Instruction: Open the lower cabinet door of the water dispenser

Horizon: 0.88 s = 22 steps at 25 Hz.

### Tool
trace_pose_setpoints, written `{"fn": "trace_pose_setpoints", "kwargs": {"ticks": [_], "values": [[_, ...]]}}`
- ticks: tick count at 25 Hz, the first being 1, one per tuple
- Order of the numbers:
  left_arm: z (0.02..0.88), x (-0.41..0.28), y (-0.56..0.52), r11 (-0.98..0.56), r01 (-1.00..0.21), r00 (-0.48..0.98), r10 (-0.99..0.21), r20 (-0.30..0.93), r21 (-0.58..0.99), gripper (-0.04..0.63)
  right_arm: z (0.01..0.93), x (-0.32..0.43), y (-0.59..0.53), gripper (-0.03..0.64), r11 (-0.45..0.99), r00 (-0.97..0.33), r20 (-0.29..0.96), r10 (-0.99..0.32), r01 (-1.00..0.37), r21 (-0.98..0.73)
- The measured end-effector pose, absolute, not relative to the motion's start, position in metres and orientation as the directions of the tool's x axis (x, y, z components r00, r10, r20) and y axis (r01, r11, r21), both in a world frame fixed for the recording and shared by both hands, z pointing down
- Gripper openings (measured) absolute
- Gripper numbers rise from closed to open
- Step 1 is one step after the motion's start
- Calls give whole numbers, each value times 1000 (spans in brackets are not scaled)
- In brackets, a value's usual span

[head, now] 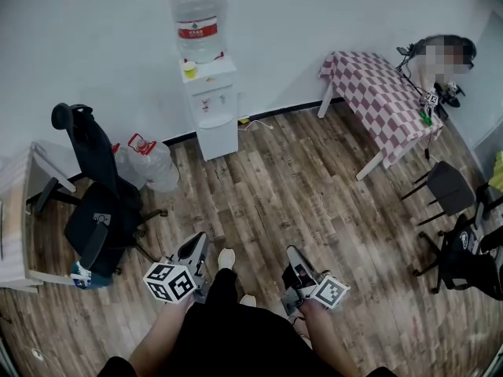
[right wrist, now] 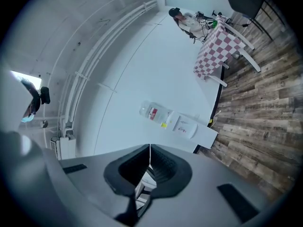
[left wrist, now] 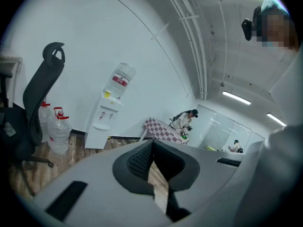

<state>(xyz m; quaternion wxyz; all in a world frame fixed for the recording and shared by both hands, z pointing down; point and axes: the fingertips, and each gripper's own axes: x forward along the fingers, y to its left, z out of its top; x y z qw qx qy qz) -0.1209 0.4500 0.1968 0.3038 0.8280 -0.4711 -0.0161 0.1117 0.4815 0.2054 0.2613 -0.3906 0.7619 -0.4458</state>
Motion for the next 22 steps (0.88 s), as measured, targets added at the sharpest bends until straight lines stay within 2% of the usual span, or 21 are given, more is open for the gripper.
{"fn": "trace_pose_setpoints", "kwargs": {"ticks": [22], "values": [[200,-147,267,-411,-731,607,-757,243,544,14,203,85,314,23,246,-510,0,-860,-415,-876]]}}
